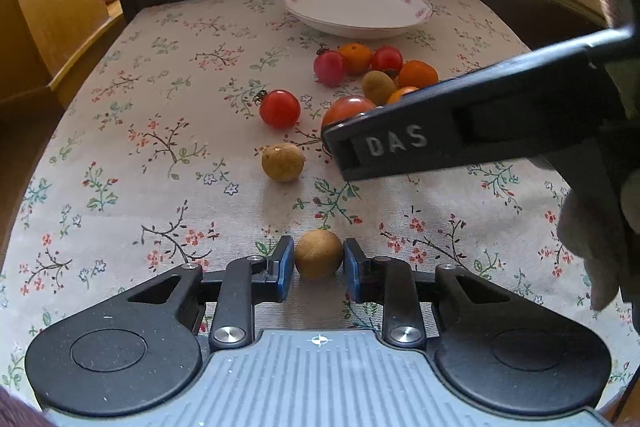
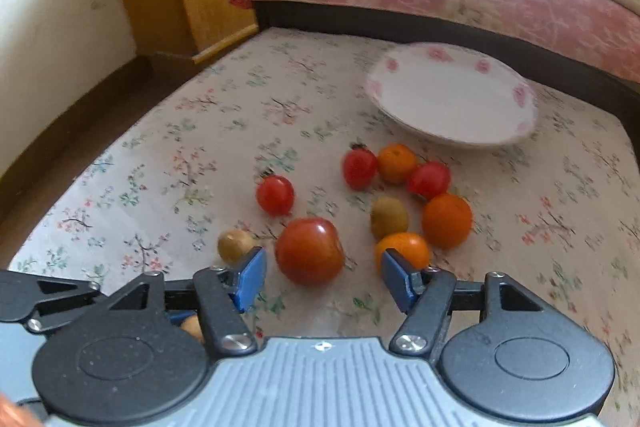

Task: Organize fruits
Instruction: 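Close left tool on the brown fruit while right tool closes on the large red tomato, then lift both held fruits and carry them over the white plate, then lower both fruits into the white plate and open both tools, then withdraw both open tools from the plate back toward the remaining fruit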

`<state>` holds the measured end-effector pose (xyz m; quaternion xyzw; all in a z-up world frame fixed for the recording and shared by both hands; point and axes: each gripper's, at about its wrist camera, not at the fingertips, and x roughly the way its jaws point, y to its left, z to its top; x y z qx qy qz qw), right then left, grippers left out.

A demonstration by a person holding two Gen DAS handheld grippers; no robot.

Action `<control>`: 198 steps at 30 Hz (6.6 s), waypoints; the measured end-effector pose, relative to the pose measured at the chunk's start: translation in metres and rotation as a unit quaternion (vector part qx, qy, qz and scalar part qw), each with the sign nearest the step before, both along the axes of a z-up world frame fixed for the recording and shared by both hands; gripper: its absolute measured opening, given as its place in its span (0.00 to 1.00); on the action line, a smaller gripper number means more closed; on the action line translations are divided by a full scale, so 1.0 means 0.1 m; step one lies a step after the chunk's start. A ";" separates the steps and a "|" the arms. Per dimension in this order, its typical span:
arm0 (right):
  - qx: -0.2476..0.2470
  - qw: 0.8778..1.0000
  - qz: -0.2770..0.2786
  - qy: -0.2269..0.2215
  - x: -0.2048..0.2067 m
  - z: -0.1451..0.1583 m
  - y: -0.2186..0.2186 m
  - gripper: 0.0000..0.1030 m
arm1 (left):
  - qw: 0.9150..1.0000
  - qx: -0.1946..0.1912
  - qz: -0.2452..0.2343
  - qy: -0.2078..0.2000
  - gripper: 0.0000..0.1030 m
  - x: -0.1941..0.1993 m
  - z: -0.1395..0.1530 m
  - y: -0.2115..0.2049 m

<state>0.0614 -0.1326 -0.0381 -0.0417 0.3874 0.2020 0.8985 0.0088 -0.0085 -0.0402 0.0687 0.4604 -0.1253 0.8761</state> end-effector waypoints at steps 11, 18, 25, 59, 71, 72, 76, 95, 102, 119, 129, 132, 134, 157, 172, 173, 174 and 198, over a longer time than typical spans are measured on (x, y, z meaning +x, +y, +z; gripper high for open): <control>0.014 0.999 0.004 0.041 0.09 -0.13 -0.05 0.34 | 1.000 0.000 0.003 0.004 0.34 0.01 0.02 -0.01; 0.005 1.000 0.012 0.027 0.14 -0.09 0.01 0.36 | 1.000 0.003 0.001 0.002 0.35 0.00 0.00 -0.01; 0.018 0.999 0.023 0.033 0.23 -0.16 0.05 0.37 | 1.000 0.005 -0.003 0.000 0.35 -0.01 0.00 -0.03; 0.008 1.000 0.014 0.019 0.09 0.01 -0.10 0.13 | 0.999 -0.010 0.030 0.001 0.32 0.07 0.10 0.17; -0.007 0.997 0.081 0.009 0.10 -0.02 0.11 0.44 | 1.000 -0.025 0.015 0.012 0.33 0.02 0.07 0.21; -0.015 0.996 0.090 0.005 0.12 -0.02 0.15 0.44 | 0.999 -0.025 0.015 0.013 0.33 0.02 0.06 0.21; -0.034 0.994 0.107 0.000 0.22 -0.04 0.24 0.44 | 0.999 -0.028 0.013 0.014 0.34 0.02 0.06 0.22; -0.013 0.998 0.069 0.001 0.20 0.17 -0.06 0.43 | 1.000 -0.029 -0.005 -0.001 0.32 0.05 0.24 0.12; -0.006 0.999 0.024 -0.025 0.39 0.35 -0.31 0.43 | 0.999 -0.025 -0.009 -0.048 0.32 0.56 0.46 -0.03; -0.020 0.997 -0.065 -0.039 1.21 0.35 -0.83 0.43 | 0.995 0.001 -0.046 -0.084 0.32 1.67 0.44 -0.66; -0.036 0.997 -0.062 -0.031 1.45 0.18 -0.82 0.43 | 0.996 0.027 -0.044 -0.074 0.32 1.86 0.28 -0.71; -0.041 0.997 -0.062 -0.031 1.49 0.15 -0.80 0.43 | 0.996 0.032 -0.042 -0.070 0.32 1.88 0.25 -0.71; -0.042 0.997 -0.063 -0.031 1.50 0.13 -0.80 0.43 | 0.996 0.036 -0.043 -0.072 0.32 1.88 0.25 -0.72; -0.036 0.996 -0.078 -0.039 1.48 0.21 -0.81 0.45 | 0.996 0.035 -0.025 -0.079 0.55 1.85 0.36 -0.64; -0.026 0.995 -0.090 -0.046 1.24 0.32 -0.90 0.46 | 0.996 0.021 -0.005 -0.088 0.56 1.75 0.49 -0.45; -0.028 0.995 -0.089 -0.045 1.21 0.32 -0.89 0.46 | 0.996 0.021 -0.006 -0.088 0.56 1.72 0.50 -0.45; -0.030 0.995 -0.089 -0.045 1.16 0.33 -0.88 0.46 | 0.996 0.022 -0.008 -0.088 0.56 1.68 0.50 -0.44; -0.048 0.991 -0.121 -0.018 0.30 0.36 -0.65 0.46 | 0.997 0.012 -0.018 -0.075 0.58 0.95 0.57 -0.29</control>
